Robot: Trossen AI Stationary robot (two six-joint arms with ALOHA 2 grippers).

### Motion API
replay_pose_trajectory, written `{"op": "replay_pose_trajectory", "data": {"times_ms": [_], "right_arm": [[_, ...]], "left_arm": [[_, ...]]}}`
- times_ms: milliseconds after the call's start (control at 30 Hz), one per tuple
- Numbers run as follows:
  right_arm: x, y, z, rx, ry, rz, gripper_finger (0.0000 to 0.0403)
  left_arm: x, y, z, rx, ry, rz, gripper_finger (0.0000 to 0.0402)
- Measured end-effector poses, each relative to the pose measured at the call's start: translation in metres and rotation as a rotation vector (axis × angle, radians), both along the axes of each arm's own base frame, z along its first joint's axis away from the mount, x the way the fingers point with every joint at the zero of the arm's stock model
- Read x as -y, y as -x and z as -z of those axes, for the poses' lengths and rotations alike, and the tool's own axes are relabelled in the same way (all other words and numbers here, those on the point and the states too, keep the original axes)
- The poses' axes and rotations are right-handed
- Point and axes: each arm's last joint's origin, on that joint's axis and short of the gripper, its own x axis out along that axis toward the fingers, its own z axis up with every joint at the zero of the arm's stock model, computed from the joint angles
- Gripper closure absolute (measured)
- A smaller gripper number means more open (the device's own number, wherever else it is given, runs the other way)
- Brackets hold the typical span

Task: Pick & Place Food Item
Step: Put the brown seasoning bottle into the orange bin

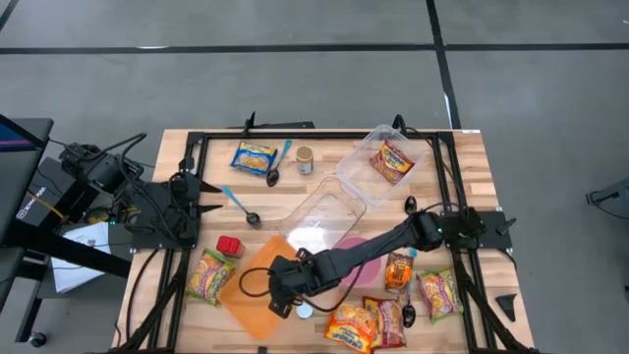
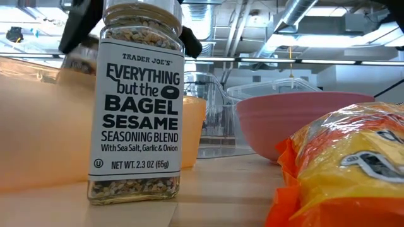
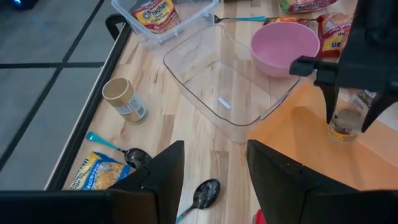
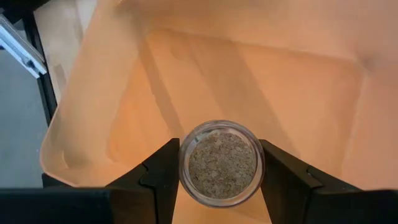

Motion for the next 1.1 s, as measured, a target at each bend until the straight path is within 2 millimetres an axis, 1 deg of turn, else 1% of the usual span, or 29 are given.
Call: {"op": "replay_pose_trajectory", "data": {"times_ms": [67, 167, 300, 600, 767, 900, 967, 1100], "right_arm": [[-0.001, 0.0, 0.006, -0.021, -0.007, 0.002, 0.023], [-0.001, 0.001, 0.007, -0.031, -0.005, 0.014, 0.023], [0.005, 0.003, 0.011, -0.065, 0.027, 0.044, 0.023], [0.011, 0.001, 0.01, -0.07, 0.022, 0.036, 0.023], [0.012, 0.0, 0.011, -0.078, 0.023, 0.016, 0.023], [0.011, 0.0, 0.019, -0.103, 0.017, 0.005, 0.023], [0.009, -0.001, 0.017, -0.09, -0.009, -0.005, 0.023], [0.009, 0.001, 0.018, -0.101, 0.013, 0.001, 0.023]], "left_arm": [[0.0, 0.0, 0.0, 0.0, 0.001, 0.0, 0.0234], [0.0, 0.0, 0.0, 0.0, 0.002, -0.001, 0.0234], [0.0, 0.0, 0.0, 0.001, 0.003, -0.002, 0.0234], [0.0, 0.0, 0.0, 0.0, 0.003, -0.002, 0.0234], [0.0, 0.0, 0.0, 0.0, 0.003, -0.002, 0.0234], [0.0, 0.0, 0.0, 0.0, 0.003, -0.002, 0.0234], [0.0, 0.0, 0.0, 0.0, 0.003, -0.002, 0.0234], [0.0, 0.0, 0.0, 0.0, 0.003, -0.001, 0.0234]]}}
